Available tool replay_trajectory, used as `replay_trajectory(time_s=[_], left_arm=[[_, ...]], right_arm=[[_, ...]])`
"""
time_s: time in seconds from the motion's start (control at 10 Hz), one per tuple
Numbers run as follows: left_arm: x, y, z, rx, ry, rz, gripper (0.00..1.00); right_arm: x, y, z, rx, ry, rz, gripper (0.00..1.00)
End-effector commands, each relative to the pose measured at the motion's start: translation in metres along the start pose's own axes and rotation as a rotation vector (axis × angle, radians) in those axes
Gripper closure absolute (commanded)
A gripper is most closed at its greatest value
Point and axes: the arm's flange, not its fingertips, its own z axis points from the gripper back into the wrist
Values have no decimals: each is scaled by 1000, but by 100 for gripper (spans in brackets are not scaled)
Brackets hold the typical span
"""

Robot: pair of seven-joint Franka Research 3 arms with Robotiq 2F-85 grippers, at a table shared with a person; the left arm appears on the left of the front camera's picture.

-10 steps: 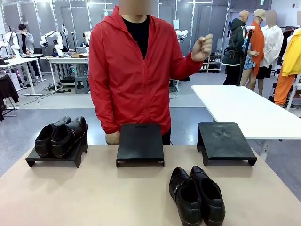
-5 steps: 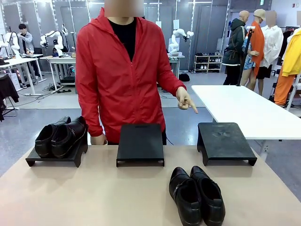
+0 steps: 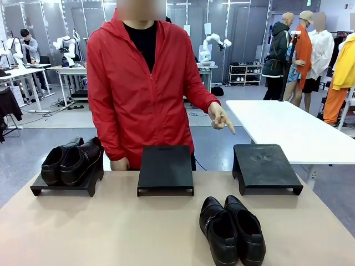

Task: Place the shoes on the stand as instructed by the person.
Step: Pick up another pair of Shoes and place it on the Shoes Stand indicated by the person.

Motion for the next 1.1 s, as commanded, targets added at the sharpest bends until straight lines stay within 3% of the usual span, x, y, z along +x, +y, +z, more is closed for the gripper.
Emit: replay_trajectory(time_s=[0.0,0.1,0.3,0.6,1.0], left_arm=[[-3,0,-1,-21,-3,-24,0],[-3,0,-1,-21,-3,-24,0],[-3,0,-1,-21,-3,-24,0],[-3,0,-1,-21,-3,-24,0],[-3,0,-1,-21,-3,-24,0]], right_arm=[[1,1,1,5,-12,19,0],[0,0,0,0,0,0,0],[28,57,-27,-94,204,59,0],[72,128,-120,-247,544,95,0],[98,143,-251,-438,761,-66,0]])
